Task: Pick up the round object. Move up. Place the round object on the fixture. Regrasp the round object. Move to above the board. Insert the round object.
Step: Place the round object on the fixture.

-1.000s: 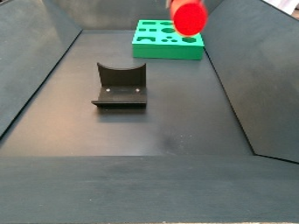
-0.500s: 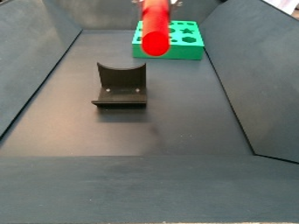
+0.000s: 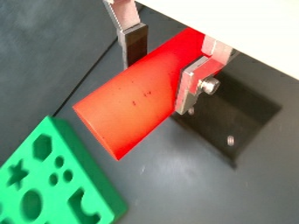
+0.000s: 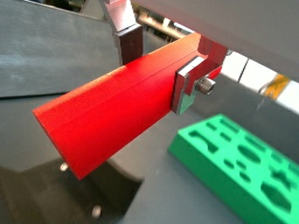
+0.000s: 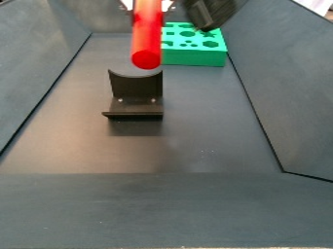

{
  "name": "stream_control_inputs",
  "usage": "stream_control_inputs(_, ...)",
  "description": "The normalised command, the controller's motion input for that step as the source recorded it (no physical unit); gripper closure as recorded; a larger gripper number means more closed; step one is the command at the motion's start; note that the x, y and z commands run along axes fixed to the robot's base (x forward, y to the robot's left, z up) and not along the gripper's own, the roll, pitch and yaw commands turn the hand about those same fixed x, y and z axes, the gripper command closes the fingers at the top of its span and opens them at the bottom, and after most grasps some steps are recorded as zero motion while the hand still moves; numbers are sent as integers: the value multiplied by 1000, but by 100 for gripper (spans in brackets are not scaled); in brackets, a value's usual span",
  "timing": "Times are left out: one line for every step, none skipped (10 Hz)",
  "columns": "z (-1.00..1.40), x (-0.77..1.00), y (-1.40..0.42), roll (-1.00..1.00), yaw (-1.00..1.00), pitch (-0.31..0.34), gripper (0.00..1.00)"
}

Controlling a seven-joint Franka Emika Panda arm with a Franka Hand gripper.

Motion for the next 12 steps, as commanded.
stream_control_inputs(-8,416,35,-277,-121,44,100)
stream_control_inputs(4,272,18,-166,-110,29,100)
stream_control_inputs(-1000,155,124,-1000,-5,235,100)
stream_control_inputs(-1000,122,129,-990,1,234,100)
stream_control_inputs(-1000,140,136,-829,-85,205,100)
stream_control_inputs(-1000,147,132,-660,-125,197,100)
stream_control_inputs(-1000,158,138,-412,-162,159,100)
stream_control_inputs(-1000,165,131,-279,-179,116,100)
stream_control_inputs(-1000,165,131,-211,-189,97,100)
stream_control_inputs(-796,153,115,-122,-190,74,100)
stream_control_inputs(-606,126,88,-72,-183,67,100)
stream_control_inputs(-610,88,81,-26,-160,28,100)
